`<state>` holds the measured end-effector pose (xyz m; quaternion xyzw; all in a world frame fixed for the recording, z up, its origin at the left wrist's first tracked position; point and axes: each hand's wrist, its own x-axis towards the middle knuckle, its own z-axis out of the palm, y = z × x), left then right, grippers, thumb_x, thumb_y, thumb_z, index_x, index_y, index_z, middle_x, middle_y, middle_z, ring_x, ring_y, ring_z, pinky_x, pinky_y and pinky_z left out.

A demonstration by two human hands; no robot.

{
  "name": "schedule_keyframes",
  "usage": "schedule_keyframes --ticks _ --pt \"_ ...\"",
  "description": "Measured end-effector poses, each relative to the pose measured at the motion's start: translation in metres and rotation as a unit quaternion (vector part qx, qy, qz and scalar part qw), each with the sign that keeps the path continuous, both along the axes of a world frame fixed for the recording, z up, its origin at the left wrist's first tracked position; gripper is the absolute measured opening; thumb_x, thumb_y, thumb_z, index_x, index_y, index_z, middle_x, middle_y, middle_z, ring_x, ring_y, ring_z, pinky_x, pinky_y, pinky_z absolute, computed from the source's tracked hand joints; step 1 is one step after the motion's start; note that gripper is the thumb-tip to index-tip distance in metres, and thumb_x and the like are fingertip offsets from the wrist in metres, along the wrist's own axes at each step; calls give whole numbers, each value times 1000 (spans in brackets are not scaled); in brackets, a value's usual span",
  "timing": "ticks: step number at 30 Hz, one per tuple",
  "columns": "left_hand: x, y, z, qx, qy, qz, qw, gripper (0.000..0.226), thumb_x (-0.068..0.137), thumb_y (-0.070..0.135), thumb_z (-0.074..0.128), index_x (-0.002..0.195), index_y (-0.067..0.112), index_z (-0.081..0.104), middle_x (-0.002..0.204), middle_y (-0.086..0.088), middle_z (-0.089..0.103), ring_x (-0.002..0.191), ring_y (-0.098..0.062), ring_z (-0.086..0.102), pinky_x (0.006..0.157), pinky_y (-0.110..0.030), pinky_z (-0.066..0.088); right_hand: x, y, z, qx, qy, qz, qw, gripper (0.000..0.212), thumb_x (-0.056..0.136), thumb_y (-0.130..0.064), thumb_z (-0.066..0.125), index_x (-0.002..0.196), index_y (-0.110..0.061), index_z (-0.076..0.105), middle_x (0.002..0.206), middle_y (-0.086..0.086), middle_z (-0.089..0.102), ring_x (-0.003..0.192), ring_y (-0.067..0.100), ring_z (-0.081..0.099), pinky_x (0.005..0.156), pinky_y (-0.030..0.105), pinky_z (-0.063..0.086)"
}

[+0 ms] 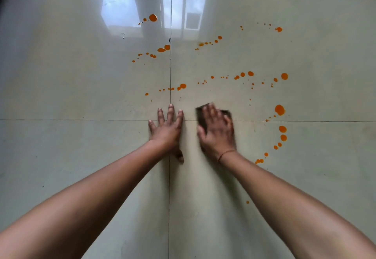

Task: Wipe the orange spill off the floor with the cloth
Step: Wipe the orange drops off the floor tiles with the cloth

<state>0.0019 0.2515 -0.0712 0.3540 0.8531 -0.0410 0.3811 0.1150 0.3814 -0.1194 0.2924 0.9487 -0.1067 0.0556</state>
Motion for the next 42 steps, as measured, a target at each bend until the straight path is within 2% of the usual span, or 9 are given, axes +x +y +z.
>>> schedule_keyframes --ticks 4,10,16,22,26,28,33,38,42 --pt "0 -2 1 1 2 -1 1000 157 45 45 93 152 22 -18 155 -9 -34 141 -41 -28 111 -66 2 79 -4 4 2 -13 172 985 69 88 -48 38 151 -20 30 158 2 24 144 19 28 111 40 23" --pt "2 -1 -2 3 2 8 1000 157 43 45 94 152 23 -17 155 -7 -34 141 -39 -28 111 -66 1 23 26 -1 10 15 -88 996 73 86 -49 25 149 -13 34 156 10 30 142 26 32 111 41 18" --pt "2 -3 1 2 1 3 1000 157 43 46 93 153 23 -17 155 -7 -34 141 -39 -28 112 -66 2 99 -44 6 -4 -5 163 987 70 86 -46 41 150 -18 32 158 3 25 144 18 28 111 41 24" --pt "4 3 1 -11 21 -6 1000 157 44 47 93 152 21 -18 156 -9 -32 142 -42 -24 112 -65 5 45 -5 -3 14 25 -96 995 68 86 -45 34 146 -12 40 153 11 36 139 26 38 109 41 20" --pt "2 9 4 1 58 -27 998 135 59 49 87 155 21 -4 159 -8 -25 146 -40 -13 113 -63 10 98 -71 0 -7 4 100 995 70 85 -45 41 148 -16 35 157 6 28 143 20 30 110 42 25" --pt "6 16 4 48 76 -54 994 122 66 48 83 155 23 4 159 -8 -23 146 -38 -11 114 -62 12 150 -53 4 1 15 124 992 71 84 -45 44 149 -18 34 158 4 25 143 18 29 108 44 29" --pt "42 69 1 66 17 -127 990 134 60 51 86 154 25 -6 158 -6 -26 146 -38 -16 113 -65 9 123 -1 -2 28 11 -157 987 68 88 -46 34 147 -14 37 155 9 32 141 23 33 110 42 21" --pt "57 98 1 37 2 -196 980 140 55 39 91 154 27 -8 159 -5 -26 145 -40 -17 111 -69 11 188 -40 4 1 -8 13 1000 69 87 -45 41 150 -17 32 158 4 26 144 19 28 110 44 27" --pt "55 97 0 25 -8 -199 980 142 54 37 92 154 28 -8 158 -3 -28 144 -40 -20 110 -70 11 204 6 2 17 3 -151 988 68 87 -45 38 148 -15 37 156 6 30 142 21 32 111 42 24"
